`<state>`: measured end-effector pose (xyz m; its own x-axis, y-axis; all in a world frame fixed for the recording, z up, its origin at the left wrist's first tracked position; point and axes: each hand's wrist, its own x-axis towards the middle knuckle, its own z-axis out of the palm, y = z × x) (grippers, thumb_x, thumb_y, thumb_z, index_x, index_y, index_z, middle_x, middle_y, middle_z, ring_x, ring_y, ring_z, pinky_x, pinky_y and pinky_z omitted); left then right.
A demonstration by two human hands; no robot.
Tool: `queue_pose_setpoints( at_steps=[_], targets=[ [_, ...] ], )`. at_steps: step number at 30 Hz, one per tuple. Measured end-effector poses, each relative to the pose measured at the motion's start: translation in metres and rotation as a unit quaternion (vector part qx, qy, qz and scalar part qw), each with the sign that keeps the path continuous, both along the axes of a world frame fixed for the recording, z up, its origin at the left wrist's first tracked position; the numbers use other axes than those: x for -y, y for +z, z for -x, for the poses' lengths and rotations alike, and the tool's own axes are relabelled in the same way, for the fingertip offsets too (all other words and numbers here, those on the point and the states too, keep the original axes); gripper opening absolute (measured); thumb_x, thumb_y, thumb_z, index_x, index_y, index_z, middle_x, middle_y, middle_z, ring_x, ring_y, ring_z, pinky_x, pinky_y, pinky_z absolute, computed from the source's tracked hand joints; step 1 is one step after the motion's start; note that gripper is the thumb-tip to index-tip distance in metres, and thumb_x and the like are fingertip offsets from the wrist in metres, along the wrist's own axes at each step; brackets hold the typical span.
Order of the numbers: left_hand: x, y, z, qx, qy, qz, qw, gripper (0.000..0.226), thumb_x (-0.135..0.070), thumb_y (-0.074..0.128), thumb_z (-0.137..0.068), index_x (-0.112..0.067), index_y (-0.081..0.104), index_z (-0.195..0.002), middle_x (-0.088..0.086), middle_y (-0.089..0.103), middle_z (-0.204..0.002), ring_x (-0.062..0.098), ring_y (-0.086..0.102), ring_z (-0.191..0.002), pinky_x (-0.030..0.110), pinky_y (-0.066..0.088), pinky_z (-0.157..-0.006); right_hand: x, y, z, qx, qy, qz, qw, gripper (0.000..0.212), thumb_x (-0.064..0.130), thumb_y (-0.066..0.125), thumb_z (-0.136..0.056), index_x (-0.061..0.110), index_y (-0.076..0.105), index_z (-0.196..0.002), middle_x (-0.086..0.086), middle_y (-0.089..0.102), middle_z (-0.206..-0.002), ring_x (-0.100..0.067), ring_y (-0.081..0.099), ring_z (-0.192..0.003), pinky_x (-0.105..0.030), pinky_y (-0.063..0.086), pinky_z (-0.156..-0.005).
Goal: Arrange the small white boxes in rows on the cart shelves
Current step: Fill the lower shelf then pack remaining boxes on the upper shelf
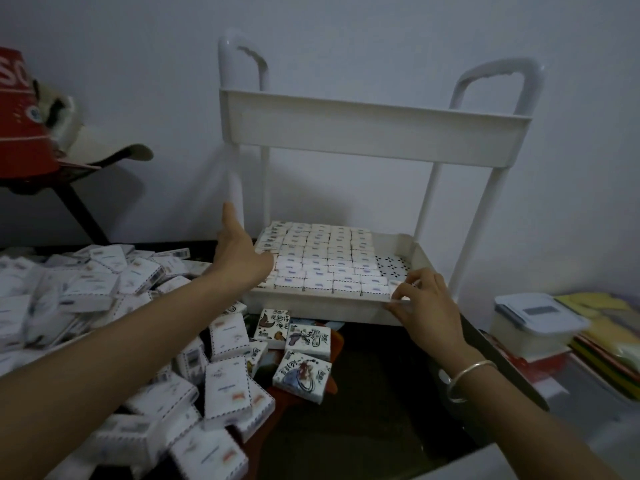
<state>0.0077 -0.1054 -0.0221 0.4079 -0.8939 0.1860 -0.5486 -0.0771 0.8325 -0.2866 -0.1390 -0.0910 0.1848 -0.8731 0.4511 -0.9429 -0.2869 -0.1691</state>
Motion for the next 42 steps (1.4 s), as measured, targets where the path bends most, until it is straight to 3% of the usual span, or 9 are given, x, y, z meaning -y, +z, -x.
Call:
queue_pose_setpoints(
  at_steps=[6,13,16,20,25,30,33,38,42],
  targets=[
    [-0.020,0.010,0.010,0.044,0.004,-0.017,0.999,0.106,-0.015,0.065,-0.087,-0.025,-0.018,-0.151,0.002,-0.011,-0.162,0.028,0.000,-0.148,0.047,0.015,-0.118,0.010,0.013,0.007,0.162,0.023,-0.027,0.986,0.022,0.033,0.045,-0.088,0.026,0.062,-0.100,0.001,0.056,-0.118,-0.018,0.051,-0.109,-0.028,0.042,-0.075],
    [-0.052,0.018,0.038,0.126,-0.046,0.081,0.988,0.091,-0.018,0.062,-0.089,-0.024,-0.003,-0.152,-0.005,-0.025,-0.157,0.019,-0.012,-0.147,0.038,0.006,-0.117,0.082,0.027,-0.001,-0.012,-0.037,-0.280,0.959,0.059,0.017,0.050,-0.091,0.014,0.032,-0.148,-0.012,0.035,-0.153,-0.028,0.038,-0.137,-0.030,0.030,-0.110],
    [-0.059,0.011,0.043,0.148,-0.072,0.086,0.983,0.084,-0.020,0.062,-0.090,-0.026,0.005,-0.152,-0.009,-0.023,-0.156,0.015,-0.009,-0.146,0.033,0.006,-0.116,0.085,0.031,-0.005,-0.051,-0.035,-0.310,0.949,0.063,0.016,0.050,-0.090,0.008,0.029,-0.149,-0.015,0.035,-0.152,-0.029,0.040,-0.135,-0.029,0.036,-0.104],
    [-0.060,0.004,0.042,0.145,-0.102,0.078,0.981,0.070,-0.017,0.060,-0.091,-0.028,0.021,-0.148,-0.012,-0.007,-0.157,0.015,0.006,-0.145,0.027,0.011,-0.112,0.074,0.046,-0.006,-0.018,0.002,-0.337,0.941,0.057,0.001,0.054,-0.084,0.007,0.047,-0.140,-0.015,0.060,-0.127,-0.028,0.063,-0.104,-0.030,0.054,-0.083],
    [-0.057,-0.001,0.044,0.101,-0.148,0.068,0.981,0.051,-0.011,0.057,-0.092,-0.028,0.043,-0.138,-0.007,0.023,-0.152,0.011,0.037,-0.133,0.031,0.031,-0.112,0.048,0.058,0.004,0.019,0.054,-0.302,0.952,0.035,0.010,0.061,-0.088,0.014,0.060,-0.122,-0.004,0.059,-0.124,-0.019,0.056,-0.111,-0.024,0.044,-0.089],
    [-0.065,-0.004,0.035,0.085,-0.209,0.069,0.972,0.028,-0.019,0.054,-0.096,-0.042,0.060,-0.111,-0.021,0.058,-0.116,-0.006,0.057,-0.102,0.017,0.050,-0.074,0.033,0.056,0.012,0.054,0.079,-0.298,0.950,0.021,0.019,0.055,-0.091,0.025,0.059,-0.111,0.003,0.055,-0.109,-0.011,0.053,-0.094,-0.022,0.039,-0.075],
    [-0.075,-0.003,0.026,0.120,-0.234,0.058,0.963,0.024,-0.020,0.055,-0.095,-0.040,0.065,-0.107,-0.020,0.064,-0.111,-0.003,0.060,-0.103,0.027,0.054,-0.084,0.029,0.047,0.015,0.085,0.058,-0.250,0.963,0.024,0.021,0.048,-0.093,0.028,0.058,-0.113,0.001,0.059,-0.106,-0.013,0.055,-0.091,-0.028,0.041,-0.074],
    [-0.091,0.006,0.007,0.189,-0.256,0.038,0.947,0.027,-0.016,0.055,-0.095,-0.039,0.066,-0.103,-0.024,0.066,-0.106,-0.009,0.060,-0.099,0.018,0.049,-0.087,0.020,0.034,0.010,0.048,0.024,-0.133,0.990,0.039,0.021,0.046,-0.094,0.021,0.047,-0.132,-0.005,0.061,-0.127,-0.026,0.056,-0.114,-0.037,0.045,-0.095],
    [-0.102,0.011,-0.014,0.258,-0.251,0.009,0.933,0.022,-0.019,0.058,-0.093,-0.039,0.066,-0.100,-0.026,0.067,-0.099,-0.011,0.059,-0.096,0.020,0.048,-0.091,-0.004,0.034,-0.011,0.048,0.027,-0.002,0.998,0.042,0.019,0.054,-0.090,0.020,0.047,-0.132,-0.006,0.052,-0.133,-0.023,0.053,-0.114,-0.034,0.046,-0.090]
  ],
)
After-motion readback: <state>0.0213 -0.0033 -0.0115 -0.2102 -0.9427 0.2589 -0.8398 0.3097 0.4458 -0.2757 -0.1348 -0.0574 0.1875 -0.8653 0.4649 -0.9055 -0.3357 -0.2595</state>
